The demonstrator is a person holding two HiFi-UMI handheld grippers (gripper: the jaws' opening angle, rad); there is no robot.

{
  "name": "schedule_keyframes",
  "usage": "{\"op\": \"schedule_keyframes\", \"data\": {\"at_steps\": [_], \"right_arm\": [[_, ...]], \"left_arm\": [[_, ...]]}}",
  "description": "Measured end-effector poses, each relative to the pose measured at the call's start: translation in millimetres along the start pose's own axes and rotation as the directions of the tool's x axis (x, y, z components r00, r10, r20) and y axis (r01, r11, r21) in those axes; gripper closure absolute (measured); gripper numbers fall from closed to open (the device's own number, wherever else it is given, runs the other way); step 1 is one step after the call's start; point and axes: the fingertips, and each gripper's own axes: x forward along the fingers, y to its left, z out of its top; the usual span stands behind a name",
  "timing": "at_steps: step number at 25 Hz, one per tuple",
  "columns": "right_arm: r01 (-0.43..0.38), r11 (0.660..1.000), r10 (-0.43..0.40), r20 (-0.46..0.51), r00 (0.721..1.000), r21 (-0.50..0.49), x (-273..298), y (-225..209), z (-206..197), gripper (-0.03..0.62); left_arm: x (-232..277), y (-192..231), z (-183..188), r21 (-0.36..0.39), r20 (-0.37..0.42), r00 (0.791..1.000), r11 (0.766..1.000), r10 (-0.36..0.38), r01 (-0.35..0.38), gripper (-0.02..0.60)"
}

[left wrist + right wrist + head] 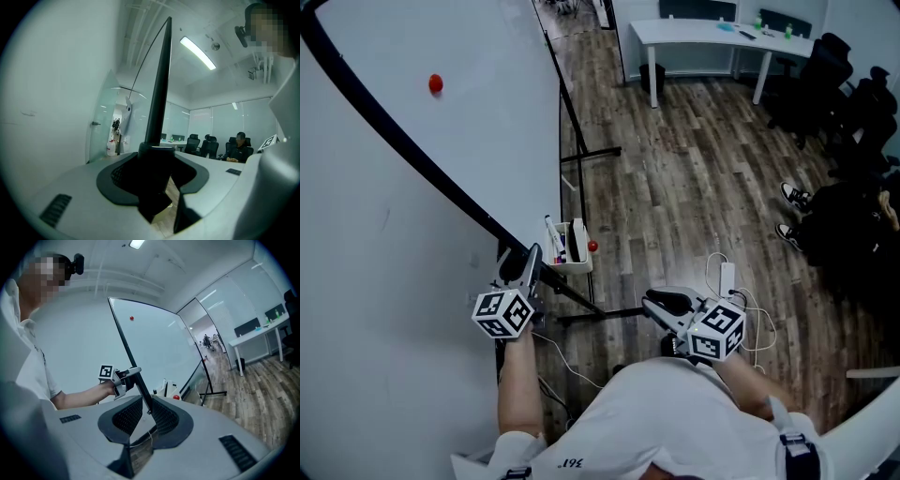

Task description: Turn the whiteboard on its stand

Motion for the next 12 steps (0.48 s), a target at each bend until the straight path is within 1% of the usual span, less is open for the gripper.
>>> {"op": "schedule_keyframes", "data": {"at_steps": [12], "right_arm": [[-0.016, 1.0, 0.016, -0.005, 1.0, 0.005, 4.3, 6.6, 17.6, 0.511]], "left_arm": [[-10.0, -15.9, 14.1, 0.008, -0.003, 1.0, 1.0, -0.007, 0.007, 0.383]]}}
